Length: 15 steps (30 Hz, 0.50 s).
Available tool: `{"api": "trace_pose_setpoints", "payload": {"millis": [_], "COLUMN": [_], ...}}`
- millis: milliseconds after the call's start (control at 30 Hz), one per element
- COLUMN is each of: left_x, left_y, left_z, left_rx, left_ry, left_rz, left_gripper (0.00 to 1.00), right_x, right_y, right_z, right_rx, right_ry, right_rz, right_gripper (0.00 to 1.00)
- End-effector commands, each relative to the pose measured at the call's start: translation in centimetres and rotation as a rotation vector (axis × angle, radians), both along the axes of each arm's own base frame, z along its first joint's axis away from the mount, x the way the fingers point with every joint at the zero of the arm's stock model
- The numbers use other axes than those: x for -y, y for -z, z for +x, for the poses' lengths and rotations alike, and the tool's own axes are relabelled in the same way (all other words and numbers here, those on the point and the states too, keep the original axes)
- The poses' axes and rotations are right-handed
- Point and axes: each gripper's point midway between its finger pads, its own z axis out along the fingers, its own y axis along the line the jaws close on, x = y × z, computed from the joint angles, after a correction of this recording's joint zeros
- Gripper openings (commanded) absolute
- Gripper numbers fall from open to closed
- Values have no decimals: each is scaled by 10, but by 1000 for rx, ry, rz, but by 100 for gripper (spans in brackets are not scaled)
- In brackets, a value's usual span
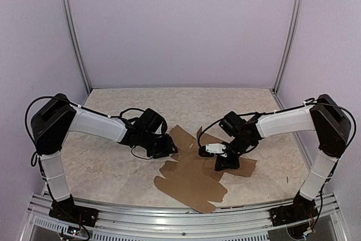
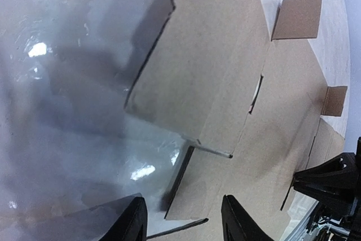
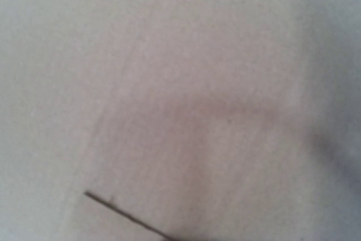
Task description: Fold the paper box
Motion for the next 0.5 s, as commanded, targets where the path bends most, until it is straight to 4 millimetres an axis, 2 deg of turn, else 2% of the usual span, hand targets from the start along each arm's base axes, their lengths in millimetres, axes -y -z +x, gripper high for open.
{"api": "trace_pose_setpoints", "payload": {"millis": [0, 233, 467], "left_x": [11, 21, 31], "left_y": [15, 8, -30], "left_z": [-5, -9, -5], "left_rx": [-40, -50, 28], "left_ry": [47, 74, 90], "left_rz": [-15, -64, -129], "left_gripper": [44, 40, 35], "right_x": [37, 39, 41], "right_y": [44, 51, 60], "right_z": [-19, -18, -19], "right_rx": [-62, -73, -99], "right_ry": [19, 40, 54], "right_rz": [-196, -219, -242], "right_gripper": [12, 12, 11]}}
